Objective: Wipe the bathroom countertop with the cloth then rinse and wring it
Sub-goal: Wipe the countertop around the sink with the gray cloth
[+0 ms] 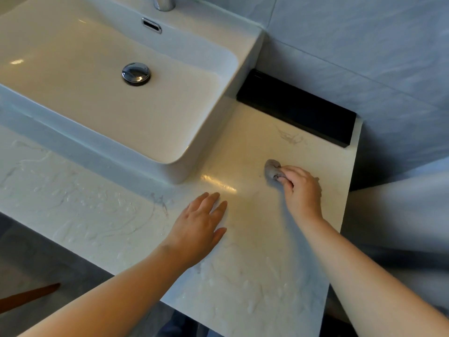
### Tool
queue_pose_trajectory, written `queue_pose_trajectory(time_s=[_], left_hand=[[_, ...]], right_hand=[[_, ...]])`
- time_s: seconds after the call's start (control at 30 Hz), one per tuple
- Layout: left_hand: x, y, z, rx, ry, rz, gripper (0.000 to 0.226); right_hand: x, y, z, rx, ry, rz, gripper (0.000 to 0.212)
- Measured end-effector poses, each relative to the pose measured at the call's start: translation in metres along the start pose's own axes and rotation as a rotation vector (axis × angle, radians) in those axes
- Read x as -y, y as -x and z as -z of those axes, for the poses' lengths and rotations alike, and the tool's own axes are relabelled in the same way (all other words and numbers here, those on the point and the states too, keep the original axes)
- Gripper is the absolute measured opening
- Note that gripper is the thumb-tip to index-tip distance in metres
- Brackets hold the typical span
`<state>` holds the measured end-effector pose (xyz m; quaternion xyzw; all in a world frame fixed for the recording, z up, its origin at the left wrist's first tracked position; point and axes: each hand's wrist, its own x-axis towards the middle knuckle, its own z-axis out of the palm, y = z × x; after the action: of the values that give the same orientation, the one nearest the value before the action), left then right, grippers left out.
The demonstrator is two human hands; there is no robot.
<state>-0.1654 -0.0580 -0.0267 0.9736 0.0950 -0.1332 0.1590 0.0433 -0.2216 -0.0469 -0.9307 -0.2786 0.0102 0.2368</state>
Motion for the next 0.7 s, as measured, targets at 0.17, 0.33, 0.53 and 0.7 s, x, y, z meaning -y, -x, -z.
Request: queue_pose_trajectory(time_s=[0.17,0.33,0.53,0.7], left_hand=[[0.006,0.005,-0.011,0.046,-0.122,0.001,0.070],[0.011,0.005,-0.014,0.028,-0.146,-0.036,0.072],[0.009,0.007,-0.013,0.035,-0.111,-0.053,0.088],[0.008,0.007,-0.024,0.031,-0.144,-0.044,0.090]], right_hand=[[0.009,0.039,-0.016,-0.076,-0.059,-0.028,0.026],[0.015,0.081,-0.013,-0.057,-0.079,-0.015,0.031],[0.021,0.093,0.012,0.066,-0.183,-0.017,0.020],[0.005,0.062,0.059,-0.142,-0.159,-0.042,0.018]])
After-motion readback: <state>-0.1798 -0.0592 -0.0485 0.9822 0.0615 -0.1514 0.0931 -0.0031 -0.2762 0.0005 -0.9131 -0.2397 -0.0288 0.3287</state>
